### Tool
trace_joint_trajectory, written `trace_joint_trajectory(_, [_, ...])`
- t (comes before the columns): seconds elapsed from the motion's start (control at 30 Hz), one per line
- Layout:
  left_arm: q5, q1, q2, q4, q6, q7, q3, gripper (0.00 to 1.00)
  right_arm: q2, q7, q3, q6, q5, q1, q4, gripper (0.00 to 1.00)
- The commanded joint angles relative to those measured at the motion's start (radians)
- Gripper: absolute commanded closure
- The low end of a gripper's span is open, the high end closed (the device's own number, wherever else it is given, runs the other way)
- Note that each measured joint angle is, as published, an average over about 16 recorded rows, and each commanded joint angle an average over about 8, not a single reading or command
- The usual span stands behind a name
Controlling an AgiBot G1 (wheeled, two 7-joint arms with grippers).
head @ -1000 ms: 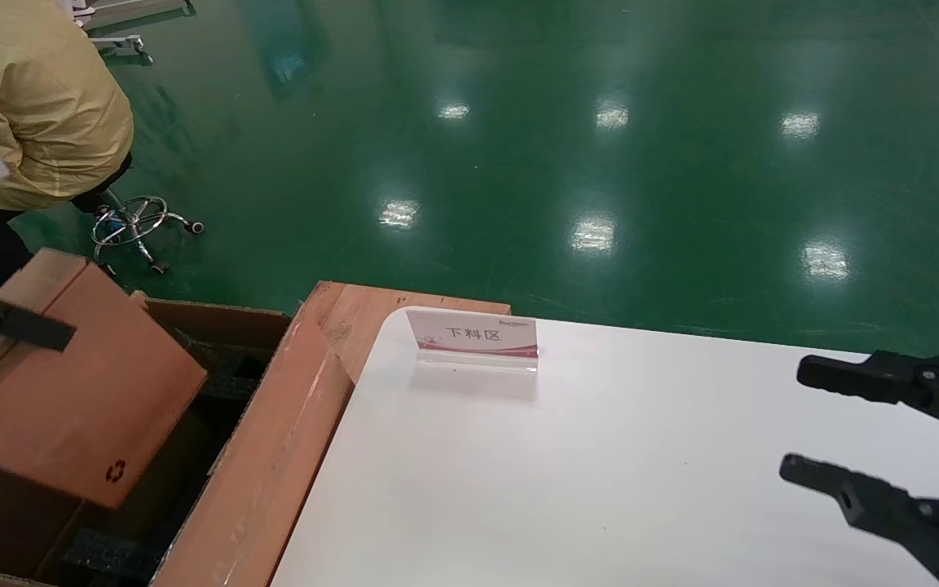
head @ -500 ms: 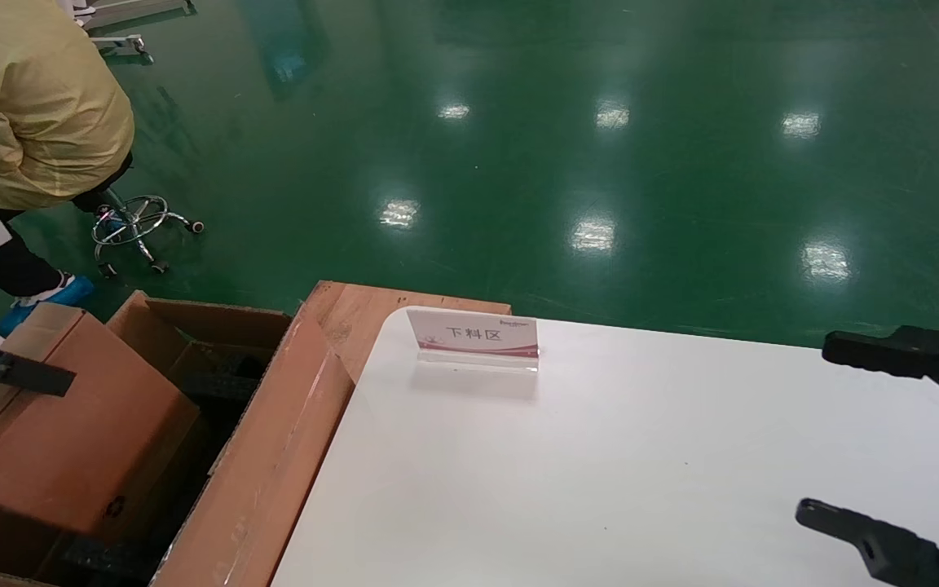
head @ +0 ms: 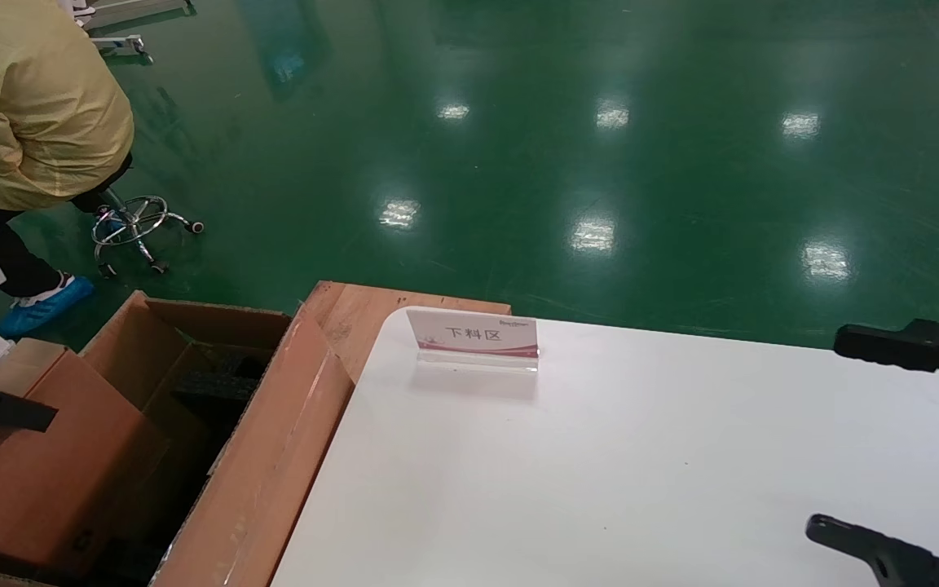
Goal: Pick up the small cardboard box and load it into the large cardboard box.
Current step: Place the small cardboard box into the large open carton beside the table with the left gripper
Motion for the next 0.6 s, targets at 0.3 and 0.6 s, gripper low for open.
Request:
trace_joint_trajectory(0.3, [0.03,0.02,-0.008,-0.003,-0.018,0.008,0.007,1.0,0.0,0.0,-0.001,0.0,0.0,0.0,0.0,0.0])
trace_joint_trajectory(0.6, [0.054,0.042,-0.005,0.0,-0.055,0.025,0.006,1.0,0.0,-0.001,-0.001,0.0,0.001,0.0,0.0,0.0])
